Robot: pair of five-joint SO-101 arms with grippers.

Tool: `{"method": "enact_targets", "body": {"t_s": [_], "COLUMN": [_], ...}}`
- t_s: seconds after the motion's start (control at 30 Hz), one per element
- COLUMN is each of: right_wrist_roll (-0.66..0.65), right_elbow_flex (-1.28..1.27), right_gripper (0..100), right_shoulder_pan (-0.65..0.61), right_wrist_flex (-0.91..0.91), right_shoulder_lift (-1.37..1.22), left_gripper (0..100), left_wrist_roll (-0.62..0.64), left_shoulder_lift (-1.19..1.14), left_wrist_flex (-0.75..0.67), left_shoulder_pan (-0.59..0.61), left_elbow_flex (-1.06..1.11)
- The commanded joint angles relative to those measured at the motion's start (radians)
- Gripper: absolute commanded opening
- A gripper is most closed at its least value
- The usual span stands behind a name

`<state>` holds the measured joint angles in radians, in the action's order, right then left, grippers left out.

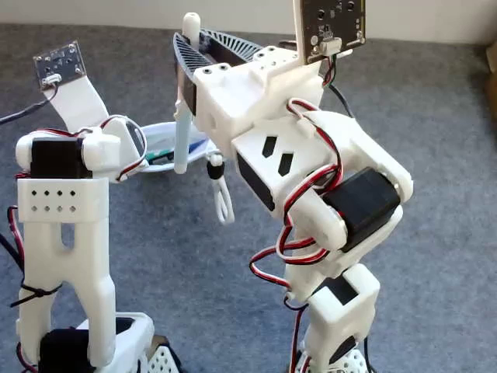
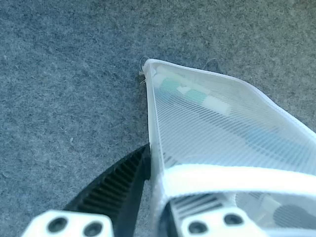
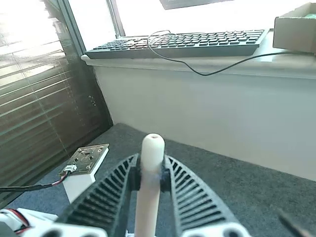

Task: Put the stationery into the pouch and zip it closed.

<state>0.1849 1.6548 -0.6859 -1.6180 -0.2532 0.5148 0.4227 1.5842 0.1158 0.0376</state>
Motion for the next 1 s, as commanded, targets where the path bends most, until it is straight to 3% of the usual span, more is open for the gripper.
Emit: {"method": "enact_targets", "body": {"t_s": [0.0,0.2,0.43,0.77,0.97], "right_wrist_roll": [0.011,0.095,0.097,-0.011,-0.011], "right_elbow_flex": [0.127,0.127,0.127,0.127,0.127], "right_gripper": [0.5,0.5,0.5,0.5,0.5], "right_shoulder_pan": [0.031,0.081,0.079,0.035,-0.036], "right_wrist_flex": [0.048,0.093,0.084,0.107,0.01], "right_shoulder_lift": [-0.044,-0.081,-0.107,-0.259,-0.217], "left_gripper": [1,1,1,1,1], "left_wrist_roll": [0.012,0.012,0.012,0.012,0.012], "left_shoulder_lift": [0.047,0.047,0.047,0.047,0.047], "left_wrist_flex": [-0.029,-0.026,-0.026,-0.023,-0.025], "left_shoulder_pan": [-0.019,-0.019,-0.019,-0.015,-0.013], "left_elbow_flex": [-0.015,-0.013,-0.013,-0.013,-0.013]}}
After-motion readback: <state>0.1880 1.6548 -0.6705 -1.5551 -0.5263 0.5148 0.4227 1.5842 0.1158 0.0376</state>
